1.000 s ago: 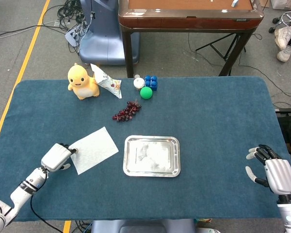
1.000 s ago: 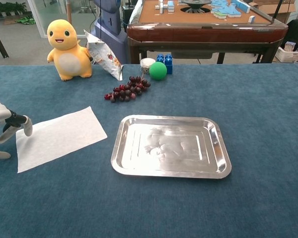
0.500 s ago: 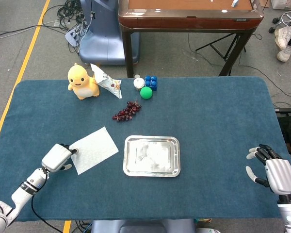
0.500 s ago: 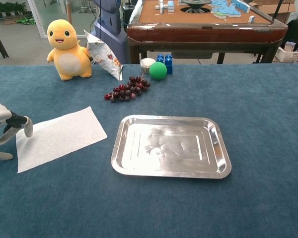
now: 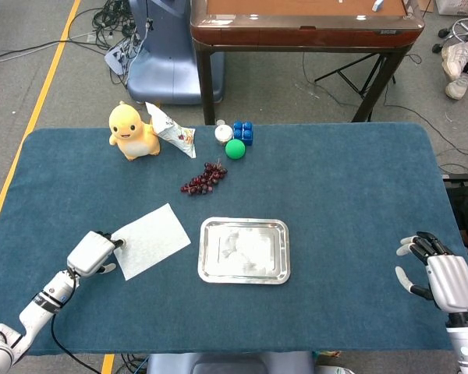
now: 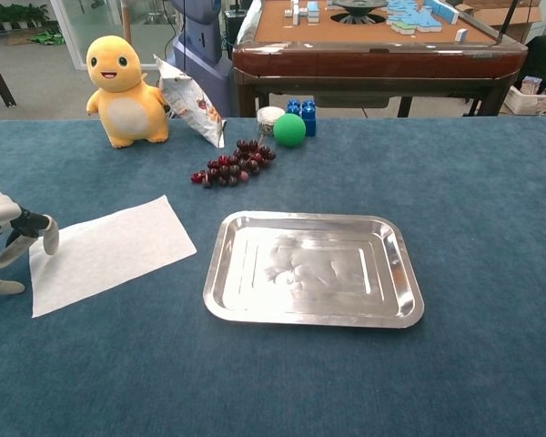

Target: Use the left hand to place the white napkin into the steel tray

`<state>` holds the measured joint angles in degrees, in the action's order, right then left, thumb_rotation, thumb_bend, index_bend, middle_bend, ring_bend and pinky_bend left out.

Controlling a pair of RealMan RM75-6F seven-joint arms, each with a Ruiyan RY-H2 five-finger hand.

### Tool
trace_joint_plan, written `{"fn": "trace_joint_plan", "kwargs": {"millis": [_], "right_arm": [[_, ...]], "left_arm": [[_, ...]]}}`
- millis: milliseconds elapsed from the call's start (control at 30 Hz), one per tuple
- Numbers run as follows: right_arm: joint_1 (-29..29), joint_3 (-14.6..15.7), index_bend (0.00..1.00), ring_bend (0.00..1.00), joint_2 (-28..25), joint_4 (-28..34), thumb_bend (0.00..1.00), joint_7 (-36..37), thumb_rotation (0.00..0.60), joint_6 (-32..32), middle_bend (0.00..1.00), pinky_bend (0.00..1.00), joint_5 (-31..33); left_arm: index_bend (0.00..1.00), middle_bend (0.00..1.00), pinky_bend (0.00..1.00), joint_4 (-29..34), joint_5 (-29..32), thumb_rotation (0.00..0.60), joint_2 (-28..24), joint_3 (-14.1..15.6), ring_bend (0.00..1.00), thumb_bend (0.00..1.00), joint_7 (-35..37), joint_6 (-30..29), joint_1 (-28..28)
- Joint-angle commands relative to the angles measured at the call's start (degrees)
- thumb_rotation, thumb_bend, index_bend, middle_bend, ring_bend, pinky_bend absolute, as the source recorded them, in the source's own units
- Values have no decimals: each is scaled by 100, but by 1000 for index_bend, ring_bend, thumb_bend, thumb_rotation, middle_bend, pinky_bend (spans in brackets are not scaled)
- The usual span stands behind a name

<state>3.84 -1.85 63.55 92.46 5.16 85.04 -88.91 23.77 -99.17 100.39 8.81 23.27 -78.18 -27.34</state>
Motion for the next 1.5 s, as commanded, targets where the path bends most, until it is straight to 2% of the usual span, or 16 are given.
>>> {"fn": "trace_joint_plan", "kwargs": {"millis": [33, 467, 1500], "right_arm": [[0, 2, 445, 184, -2, -1, 348, 2, 600, -3, 344, 370, 0], [3, 1, 445, 184, -4, 3, 348, 1, 600, -13, 344, 370, 6], [3, -9, 445, 184, -18, 9, 348, 25, 600, -25, 344, 370, 31]], "left_arm": [[472, 767, 652, -15, -1, 600, 13, 7, 577, 135, 8, -1, 7], [477, 767, 652, -75, 12, 600, 58, 6, 578, 212, 119, -61, 21], [492, 768, 652, -108, 70, 600, 126, -10, 578, 270, 315, -31, 40]]}}
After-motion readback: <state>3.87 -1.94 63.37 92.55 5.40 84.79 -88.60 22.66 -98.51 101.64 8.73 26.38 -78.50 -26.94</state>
